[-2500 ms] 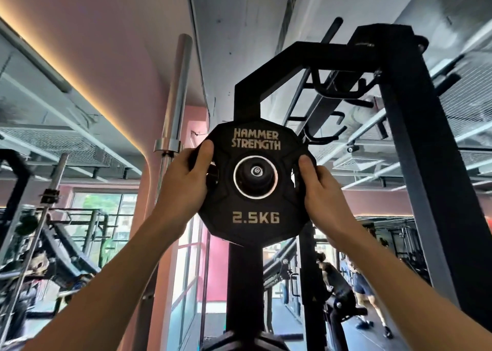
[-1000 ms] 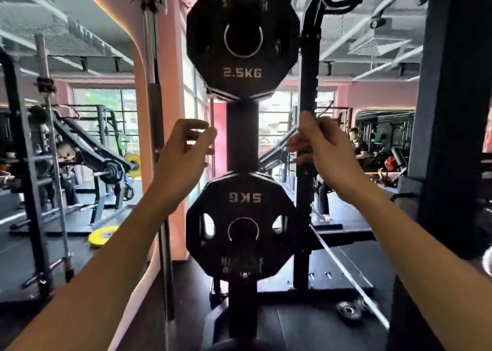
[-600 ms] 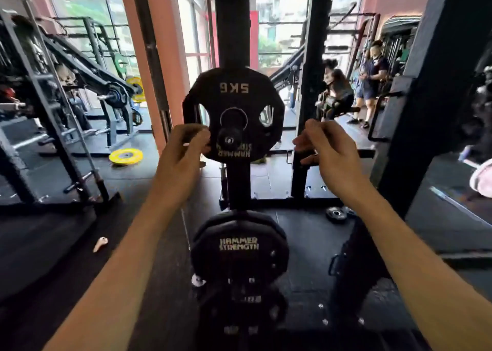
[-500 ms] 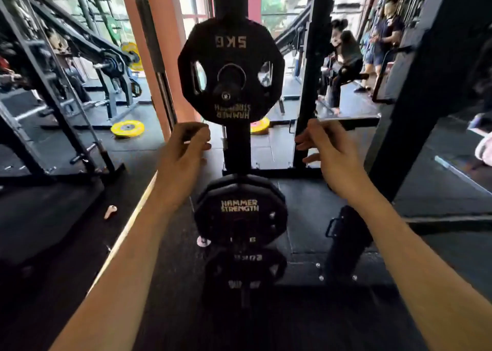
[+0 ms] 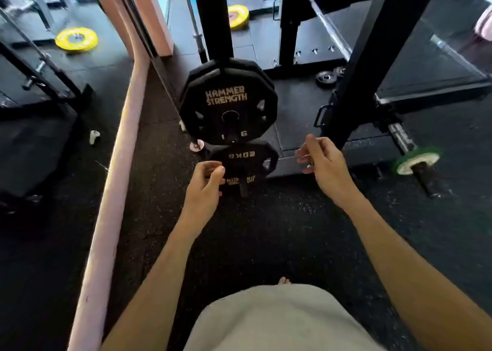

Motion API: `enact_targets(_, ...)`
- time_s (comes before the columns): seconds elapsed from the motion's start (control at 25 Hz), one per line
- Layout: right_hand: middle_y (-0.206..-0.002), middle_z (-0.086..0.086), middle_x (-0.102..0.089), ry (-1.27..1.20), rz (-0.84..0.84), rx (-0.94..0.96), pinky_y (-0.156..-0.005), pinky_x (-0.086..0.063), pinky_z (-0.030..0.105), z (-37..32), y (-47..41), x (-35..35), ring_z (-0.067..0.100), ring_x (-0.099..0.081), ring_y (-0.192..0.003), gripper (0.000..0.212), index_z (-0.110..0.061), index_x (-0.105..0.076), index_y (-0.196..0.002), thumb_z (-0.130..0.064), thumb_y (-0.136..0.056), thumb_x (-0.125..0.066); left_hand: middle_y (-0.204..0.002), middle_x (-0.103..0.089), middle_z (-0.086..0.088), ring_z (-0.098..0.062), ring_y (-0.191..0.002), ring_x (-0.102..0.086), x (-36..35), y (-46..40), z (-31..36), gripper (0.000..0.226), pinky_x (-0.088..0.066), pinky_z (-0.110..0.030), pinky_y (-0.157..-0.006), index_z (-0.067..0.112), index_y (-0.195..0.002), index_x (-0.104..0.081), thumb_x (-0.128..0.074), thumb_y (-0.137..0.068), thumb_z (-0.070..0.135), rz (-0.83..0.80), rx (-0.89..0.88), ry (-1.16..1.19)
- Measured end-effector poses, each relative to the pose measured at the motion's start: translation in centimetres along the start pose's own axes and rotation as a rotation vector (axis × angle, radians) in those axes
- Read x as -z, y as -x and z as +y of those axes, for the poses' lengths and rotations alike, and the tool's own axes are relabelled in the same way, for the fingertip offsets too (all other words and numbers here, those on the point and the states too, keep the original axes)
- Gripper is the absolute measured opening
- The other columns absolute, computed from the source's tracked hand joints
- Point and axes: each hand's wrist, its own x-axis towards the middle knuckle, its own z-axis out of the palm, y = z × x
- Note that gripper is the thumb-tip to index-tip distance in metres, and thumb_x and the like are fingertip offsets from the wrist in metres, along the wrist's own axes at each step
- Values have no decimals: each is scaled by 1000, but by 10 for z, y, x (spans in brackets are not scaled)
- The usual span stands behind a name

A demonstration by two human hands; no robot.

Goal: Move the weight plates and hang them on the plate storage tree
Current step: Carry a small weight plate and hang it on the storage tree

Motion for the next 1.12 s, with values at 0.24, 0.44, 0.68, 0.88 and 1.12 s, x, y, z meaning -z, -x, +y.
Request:
enact_targets(0.24, -99, 7, -68, 57, 37, -412, -78, -53, 42, 100, 80, -34, 22, -65, -92, 33, -20, -56, -93, -49, -100, -41, -103, -61, 0, -15, -92, -61, 13, 39, -104, 8, -51, -37, -84, 30, -101, -54, -48, -100, 36, -214, 351, -195)
enact_targets(0.44, -95, 6, -69, 88, 109, -691, -74, -54, 39, 154, 154, -39, 22, -66, -88, 34, -17, -58, -95, -47, -100, -43, -97, -58, -2, -18, -87, -58, 17, 60, -169, 24, -50, -35, -75, 20, -115, -50, -47, -100, 39, -468, 575, -406)
enact_targets(0.68, -90, 10, -69, -44, 372, -894, -61, -52, 32, 203, 262, -7, 18, -64, -72, 33, -11, -57, -95, -41, -101, -44, -92, -61, -7, -22, -81, -58, -10, 78, -200, 30, -47, -33, -69, 13, -113, -53, -50, -98, 38, -862, 489, -786)
enact_targets(0.88, -87, 11, -66, -241, 632, -1048, -60, -51, 32, 247, 357, 31, 20, -61, -66, 31, -11, -55, -93, -40, -102, -44, -97, -61, -7, -23, -88, -61, -75, 85, -183, 24, -51, -35, -75, 16, -114, -51, -47, -101, 36, -1107, 336, -1019)
enact_targets(1.12, -77, 7, -66, -441, 833, -1168, -54, -50, 28, 301, 459, 102, 21, -62, -62, 31, -11, -58, -92, -39, -100, -48, -96, -61, -5, -23, -91, -63, -202, 129, -169, 24, -53, -42, -87, 16, -116, -48, -47, -101, 36, -1138, 167, -1234)
